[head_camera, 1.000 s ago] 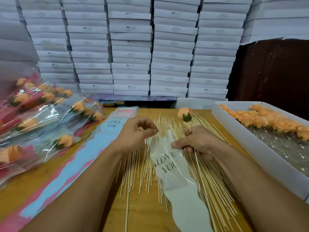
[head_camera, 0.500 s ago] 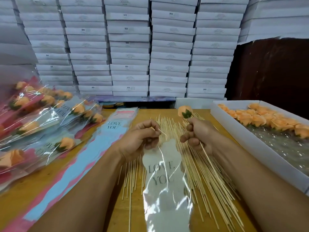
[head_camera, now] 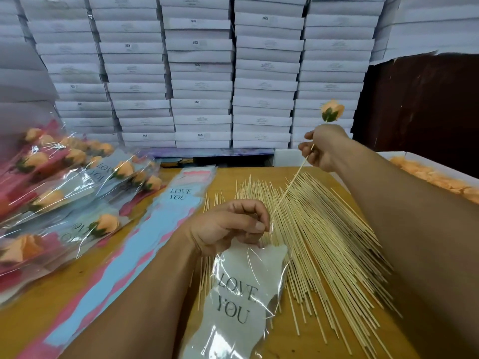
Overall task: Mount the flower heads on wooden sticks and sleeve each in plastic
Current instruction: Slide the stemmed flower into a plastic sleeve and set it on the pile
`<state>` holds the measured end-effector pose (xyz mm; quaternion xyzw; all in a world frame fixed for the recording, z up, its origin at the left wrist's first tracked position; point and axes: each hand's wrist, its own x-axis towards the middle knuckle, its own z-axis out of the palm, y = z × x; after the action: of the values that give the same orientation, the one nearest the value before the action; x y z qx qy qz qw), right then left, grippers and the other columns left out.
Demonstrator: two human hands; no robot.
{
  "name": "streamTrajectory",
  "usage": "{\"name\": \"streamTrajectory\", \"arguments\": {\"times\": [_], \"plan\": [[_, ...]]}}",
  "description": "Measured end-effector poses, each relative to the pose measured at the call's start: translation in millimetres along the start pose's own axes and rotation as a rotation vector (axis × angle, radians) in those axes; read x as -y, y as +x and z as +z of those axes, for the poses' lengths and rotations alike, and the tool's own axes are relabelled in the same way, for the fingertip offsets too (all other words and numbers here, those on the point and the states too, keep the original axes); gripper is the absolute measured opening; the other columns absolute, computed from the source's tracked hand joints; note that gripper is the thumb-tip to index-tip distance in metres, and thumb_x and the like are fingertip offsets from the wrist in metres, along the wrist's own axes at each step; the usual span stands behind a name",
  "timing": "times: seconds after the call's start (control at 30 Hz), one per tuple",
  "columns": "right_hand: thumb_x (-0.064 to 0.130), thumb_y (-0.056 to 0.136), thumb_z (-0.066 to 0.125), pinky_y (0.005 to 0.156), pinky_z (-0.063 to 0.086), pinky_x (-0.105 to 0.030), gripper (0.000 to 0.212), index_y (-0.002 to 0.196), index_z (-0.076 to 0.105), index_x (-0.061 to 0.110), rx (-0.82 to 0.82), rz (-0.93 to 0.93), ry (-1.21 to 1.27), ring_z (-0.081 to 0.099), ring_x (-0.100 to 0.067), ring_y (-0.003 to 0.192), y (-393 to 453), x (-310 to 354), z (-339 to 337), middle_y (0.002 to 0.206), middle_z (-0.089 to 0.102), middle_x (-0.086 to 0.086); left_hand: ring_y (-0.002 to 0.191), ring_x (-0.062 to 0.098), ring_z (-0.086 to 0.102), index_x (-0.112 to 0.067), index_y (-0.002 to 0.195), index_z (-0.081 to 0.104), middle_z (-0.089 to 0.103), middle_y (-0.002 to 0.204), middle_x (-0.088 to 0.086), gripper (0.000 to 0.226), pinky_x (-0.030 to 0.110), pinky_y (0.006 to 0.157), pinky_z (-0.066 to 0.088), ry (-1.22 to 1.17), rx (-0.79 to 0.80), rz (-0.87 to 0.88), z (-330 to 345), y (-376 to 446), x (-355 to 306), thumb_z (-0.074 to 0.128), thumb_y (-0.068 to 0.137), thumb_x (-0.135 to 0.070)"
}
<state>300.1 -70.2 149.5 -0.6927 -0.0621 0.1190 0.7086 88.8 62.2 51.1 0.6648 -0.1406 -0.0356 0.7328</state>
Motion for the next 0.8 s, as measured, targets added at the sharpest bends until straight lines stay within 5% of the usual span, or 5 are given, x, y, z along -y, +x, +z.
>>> {"name": "streamTrajectory", "arguments": {"times": [0.3,0.47,0.63,0.8], "plan": [[0.004,0.099,0.028,0.035,0.032,-0.015,0.025,0.090,0.050,0.012,0.054,0.009,-0.029,0.046,-0.012,0.031,-10,-13,15,0.078,0.060,-0.016,0.058,0.017,0.036,-0.013,0.081,0.070,0.042,0.070,0.006,0.008,0.028,0.065,0.045,0.045,-0.034,-0.006,-1,1,-1,0.068,0.076,-0.008],[0.006,0.100,0.031,0.034,0.038,-0.018,0.023,0.095,0.052,0.010,0.137,0.044,-0.051,0.051,-0.015,0.034,-23,-28,21,0.076,0.063,-0.018,0.058,0.015,0.034,-0.015,0.076,0.070,0.047,0.066,0.005,0.019,0.020,0.054,0.036,0.052,-0.075,-0.003,4,1,-2,0.058,0.080,0.001],[0.016,0.105,0.040,0.037,0.048,-0.024,0.019,0.103,0.055,0.005,0.326,0.130,0.012,0.064,-0.024,0.046,-45,-50,25,0.064,0.069,-0.019,0.056,0.013,0.036,-0.011,0.078,0.067,0.045,0.064,0.007,0.008,0.024,0.055,0.028,0.066,-0.217,-0.006,5,3,-2,0.063,0.078,-0.004],[0.028,0.101,0.049,0.049,0.042,-0.027,0.027,0.105,0.072,0.013,0.485,0.092,-0.174,0.065,-0.020,0.069,-72,-67,16,0.078,0.076,-0.006,0.056,0.018,0.026,-0.010,0.079,0.066,0.037,0.066,0.007,0.006,0.027,0.056,0.026,0.032,-0.324,0.003,3,6,-1,0.065,0.076,-0.005]]}}
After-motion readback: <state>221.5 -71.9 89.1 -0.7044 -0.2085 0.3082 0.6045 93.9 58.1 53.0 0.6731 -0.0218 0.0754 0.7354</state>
